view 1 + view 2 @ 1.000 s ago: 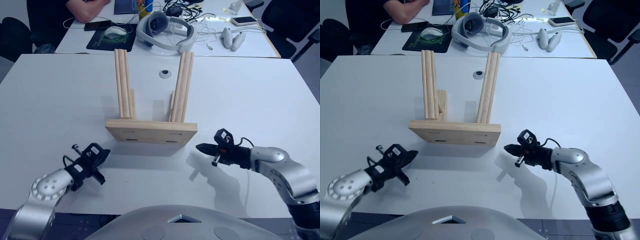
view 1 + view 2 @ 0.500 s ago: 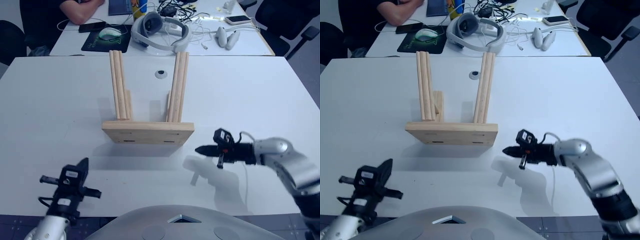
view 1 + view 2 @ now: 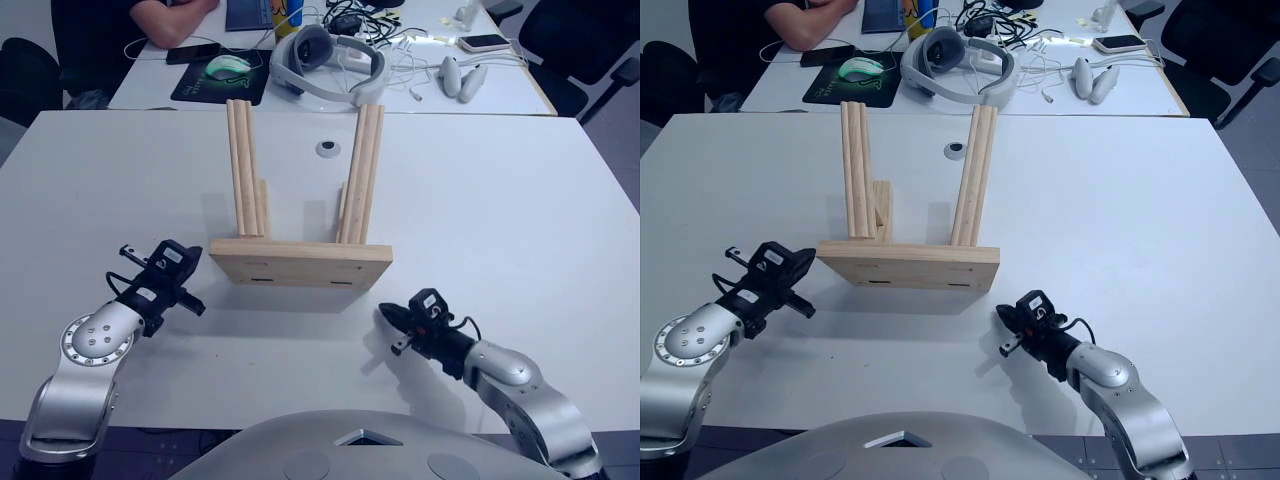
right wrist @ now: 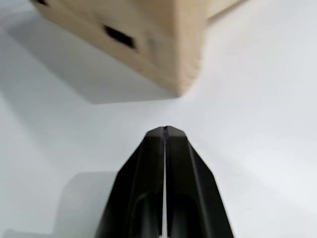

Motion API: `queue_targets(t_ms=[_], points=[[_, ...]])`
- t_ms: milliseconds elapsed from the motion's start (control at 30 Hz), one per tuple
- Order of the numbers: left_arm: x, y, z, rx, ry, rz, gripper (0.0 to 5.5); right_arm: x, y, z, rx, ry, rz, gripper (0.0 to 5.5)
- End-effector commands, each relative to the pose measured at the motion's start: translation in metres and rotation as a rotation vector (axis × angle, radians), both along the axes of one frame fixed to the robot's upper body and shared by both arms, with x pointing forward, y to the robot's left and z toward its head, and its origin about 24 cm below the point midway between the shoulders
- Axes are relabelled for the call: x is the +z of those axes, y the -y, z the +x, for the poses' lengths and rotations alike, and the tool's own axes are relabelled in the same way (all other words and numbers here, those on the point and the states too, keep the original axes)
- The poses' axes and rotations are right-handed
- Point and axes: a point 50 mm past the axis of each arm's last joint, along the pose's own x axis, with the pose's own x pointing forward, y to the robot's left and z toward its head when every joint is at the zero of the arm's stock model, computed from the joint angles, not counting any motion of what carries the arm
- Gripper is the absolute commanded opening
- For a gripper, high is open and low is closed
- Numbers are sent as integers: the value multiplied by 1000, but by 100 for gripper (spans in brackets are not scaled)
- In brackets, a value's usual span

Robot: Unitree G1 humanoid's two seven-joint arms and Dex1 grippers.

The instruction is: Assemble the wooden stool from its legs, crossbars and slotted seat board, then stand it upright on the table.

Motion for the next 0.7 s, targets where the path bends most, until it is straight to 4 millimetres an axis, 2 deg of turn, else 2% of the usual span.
queue_targets(t_ms=[33,233,433,700], points=[[-3,0,9,-14,-1,9,2,1,5,17,-35,60,-35,0],[-6,2,13,-3,2,2,2,0,0,27,1,65,-32,0],[-18,9,7,-44,-78,1,2,0,-4,30,51,54,-36,0],[-21,14,8,-66,-98,-2,2,1,-8,31,77,46,-18,0]])
